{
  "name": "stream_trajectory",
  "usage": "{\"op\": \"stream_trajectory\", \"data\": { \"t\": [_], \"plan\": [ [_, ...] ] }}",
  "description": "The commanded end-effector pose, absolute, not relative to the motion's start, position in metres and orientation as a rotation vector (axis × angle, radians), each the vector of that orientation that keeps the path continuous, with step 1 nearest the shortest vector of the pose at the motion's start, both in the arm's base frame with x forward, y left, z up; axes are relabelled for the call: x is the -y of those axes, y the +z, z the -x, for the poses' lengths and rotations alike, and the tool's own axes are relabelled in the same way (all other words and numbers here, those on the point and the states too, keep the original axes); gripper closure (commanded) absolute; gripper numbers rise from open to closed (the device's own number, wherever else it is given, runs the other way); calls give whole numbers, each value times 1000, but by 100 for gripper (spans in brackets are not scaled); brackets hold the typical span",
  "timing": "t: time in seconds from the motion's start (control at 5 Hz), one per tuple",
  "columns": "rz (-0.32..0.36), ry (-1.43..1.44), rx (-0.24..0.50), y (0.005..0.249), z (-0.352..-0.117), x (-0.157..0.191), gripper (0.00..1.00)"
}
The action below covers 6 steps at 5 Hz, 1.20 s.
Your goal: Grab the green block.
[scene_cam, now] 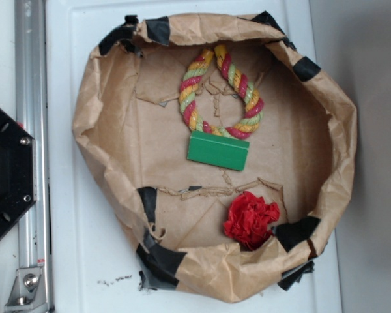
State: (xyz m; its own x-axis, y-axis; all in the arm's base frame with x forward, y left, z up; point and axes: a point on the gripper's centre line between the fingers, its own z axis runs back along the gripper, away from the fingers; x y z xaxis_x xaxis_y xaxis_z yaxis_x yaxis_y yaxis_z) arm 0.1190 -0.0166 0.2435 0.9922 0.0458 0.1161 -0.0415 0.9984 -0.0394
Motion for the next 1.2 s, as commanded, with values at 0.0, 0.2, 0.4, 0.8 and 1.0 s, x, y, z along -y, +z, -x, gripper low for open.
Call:
{"op": "stream_trajectory", "data": {
  "t": [0.0, 0.2, 0.4, 0.8, 1.0],
  "plan": [
    [37, 44, 117, 244, -119, 17, 0],
    [10, -15, 152, 230, -163, 4, 0],
    [23, -61, 206, 216, -201, -6, 0],
    [94, -281, 136, 113, -254, 0, 0],
    [115, -380, 126, 63, -262, 2, 0]
  ]
}}
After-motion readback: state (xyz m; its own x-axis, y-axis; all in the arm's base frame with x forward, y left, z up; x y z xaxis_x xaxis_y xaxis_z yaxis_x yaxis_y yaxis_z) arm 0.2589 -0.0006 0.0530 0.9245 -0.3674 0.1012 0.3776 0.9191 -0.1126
